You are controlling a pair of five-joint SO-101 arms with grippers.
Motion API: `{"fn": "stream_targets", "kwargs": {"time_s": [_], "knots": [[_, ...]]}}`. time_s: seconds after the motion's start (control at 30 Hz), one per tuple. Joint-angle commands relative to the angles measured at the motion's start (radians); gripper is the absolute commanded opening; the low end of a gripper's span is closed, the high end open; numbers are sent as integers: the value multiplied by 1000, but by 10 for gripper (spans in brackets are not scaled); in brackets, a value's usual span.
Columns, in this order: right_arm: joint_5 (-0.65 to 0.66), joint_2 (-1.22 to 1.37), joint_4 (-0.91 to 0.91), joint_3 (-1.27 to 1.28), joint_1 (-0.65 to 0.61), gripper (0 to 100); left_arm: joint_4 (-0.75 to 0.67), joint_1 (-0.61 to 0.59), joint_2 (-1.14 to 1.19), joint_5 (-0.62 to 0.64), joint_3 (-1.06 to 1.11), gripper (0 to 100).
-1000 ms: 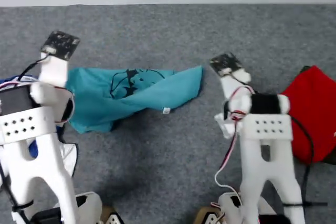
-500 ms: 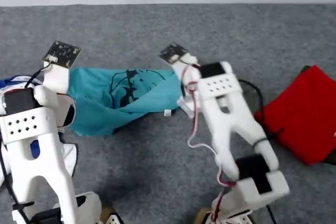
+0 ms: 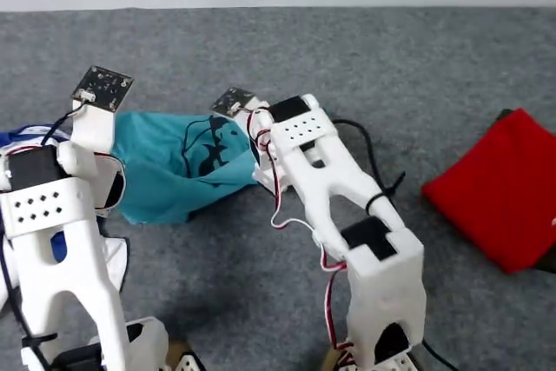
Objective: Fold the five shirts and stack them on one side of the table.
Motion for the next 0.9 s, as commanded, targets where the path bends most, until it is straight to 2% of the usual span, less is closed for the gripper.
{"fn": "stream_targets", "kwargs": {"time_s": [0.0, 0.13, 0.3, 0.33, 0.7, 0.87], "knots": [[11, 53, -42, -118, 38, 214, -15, -8, -29, -2, -4, 6], [11, 139, -33, -245, 84, 195, -15, -8, -29, -2, -4, 6], [11, 193, -33, -362, 130, 16, -15, -8, -28, -2, -4, 6], [11, 194, -33, -374, 137, 6, -17, -8, -28, -2, -4, 6], [14, 193, 87, -557, 180, 23, -29, -5, -28, -2, -5, 6], [66, 189, 130, -588, 219, 60, -38, -5, -28, -2, -5, 6]]}}
